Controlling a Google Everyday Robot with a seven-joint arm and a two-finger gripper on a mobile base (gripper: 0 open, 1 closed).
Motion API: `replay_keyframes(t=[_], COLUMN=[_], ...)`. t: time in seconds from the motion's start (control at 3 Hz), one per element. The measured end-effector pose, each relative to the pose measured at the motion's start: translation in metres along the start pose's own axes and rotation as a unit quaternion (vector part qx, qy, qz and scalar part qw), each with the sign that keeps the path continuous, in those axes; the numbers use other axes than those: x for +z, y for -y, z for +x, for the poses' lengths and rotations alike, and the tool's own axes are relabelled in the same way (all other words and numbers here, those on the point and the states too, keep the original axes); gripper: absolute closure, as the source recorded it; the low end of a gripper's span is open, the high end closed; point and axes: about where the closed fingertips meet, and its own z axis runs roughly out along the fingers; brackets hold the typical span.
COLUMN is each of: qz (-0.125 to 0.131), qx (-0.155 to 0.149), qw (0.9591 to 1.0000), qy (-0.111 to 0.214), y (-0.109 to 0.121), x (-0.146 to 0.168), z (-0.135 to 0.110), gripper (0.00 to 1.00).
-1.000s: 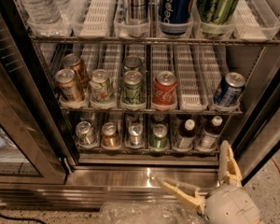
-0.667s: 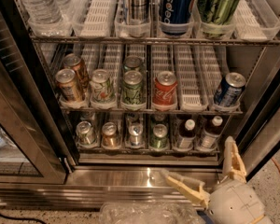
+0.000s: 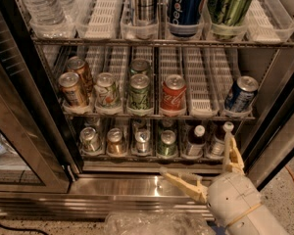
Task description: Pick coke can from middle shelf of fridge
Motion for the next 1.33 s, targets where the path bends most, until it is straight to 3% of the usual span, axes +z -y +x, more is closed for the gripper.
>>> replay_keyframes(t=[0.33,1.0,1.33], qz=[0.0,0.0,0.0], qx=[0.0,0.0,0.0], qw=[1.0,1.0,1.0], qy=[0.0,0.0,0.0], y=[0.0,-0.0001,-0.0001], x=[0.0,0.0,0.0], z=[0.0,0.0,0.0], gripper=[0.0,0.42,0.37])
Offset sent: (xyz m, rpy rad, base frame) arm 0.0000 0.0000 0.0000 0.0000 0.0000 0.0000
